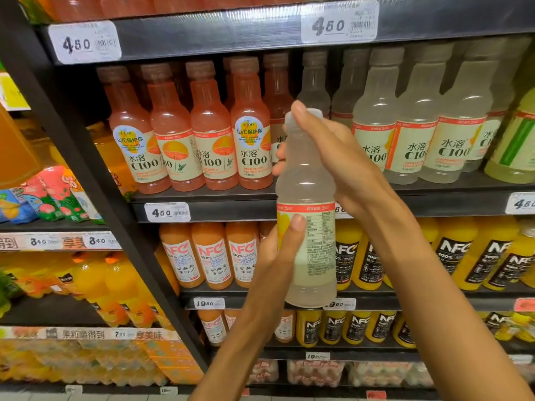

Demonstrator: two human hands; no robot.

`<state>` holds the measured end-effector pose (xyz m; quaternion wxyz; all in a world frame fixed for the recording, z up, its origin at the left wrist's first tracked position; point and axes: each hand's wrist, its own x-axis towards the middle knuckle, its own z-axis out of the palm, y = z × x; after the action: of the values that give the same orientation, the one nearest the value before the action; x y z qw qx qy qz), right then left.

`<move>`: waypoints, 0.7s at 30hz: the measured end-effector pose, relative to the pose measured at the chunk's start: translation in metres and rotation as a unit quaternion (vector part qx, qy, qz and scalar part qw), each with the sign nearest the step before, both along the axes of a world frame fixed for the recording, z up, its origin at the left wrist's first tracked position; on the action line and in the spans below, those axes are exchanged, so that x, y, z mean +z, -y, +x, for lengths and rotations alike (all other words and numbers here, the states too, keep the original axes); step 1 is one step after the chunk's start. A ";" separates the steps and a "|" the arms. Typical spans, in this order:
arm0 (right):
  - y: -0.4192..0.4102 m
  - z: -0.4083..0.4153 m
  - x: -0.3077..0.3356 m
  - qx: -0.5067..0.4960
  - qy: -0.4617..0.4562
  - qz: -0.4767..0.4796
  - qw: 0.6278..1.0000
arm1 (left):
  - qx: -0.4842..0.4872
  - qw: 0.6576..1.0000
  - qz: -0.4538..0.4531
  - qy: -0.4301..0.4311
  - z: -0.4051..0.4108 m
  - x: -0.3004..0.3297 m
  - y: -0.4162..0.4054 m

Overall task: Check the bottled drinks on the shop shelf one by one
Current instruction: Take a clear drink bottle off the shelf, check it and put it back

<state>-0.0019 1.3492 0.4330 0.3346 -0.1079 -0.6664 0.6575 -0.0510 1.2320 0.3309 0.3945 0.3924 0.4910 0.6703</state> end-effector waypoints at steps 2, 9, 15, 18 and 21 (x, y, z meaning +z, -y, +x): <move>-0.002 0.003 0.001 0.062 -0.023 -0.040 0.997 | -0.029 0.999 0.001 0.038 -0.002 0.004 0.002; -0.004 -0.004 -0.008 0.077 -0.033 -0.162 0.983 | -0.109 0.988 0.002 0.107 -0.003 0.010 0.007; -0.001 -0.001 -0.003 -0.053 -0.033 -0.086 0.994 | -0.008 0.999 -0.025 -0.031 -0.009 0.014 0.009; 0.001 -0.003 -0.003 -0.085 -0.021 -0.069 0.994 | 0.009 0.998 -0.028 -0.052 -0.007 0.012 0.009; -0.005 -0.002 -0.002 -0.062 -0.013 -0.079 0.995 | -0.014 0.999 -0.034 0.003 -0.008 0.017 0.011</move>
<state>-0.0038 1.3542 0.4311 0.3734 -0.1664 -0.6000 0.6877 -0.0587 1.2207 0.3475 0.4184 0.3842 0.5066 0.6486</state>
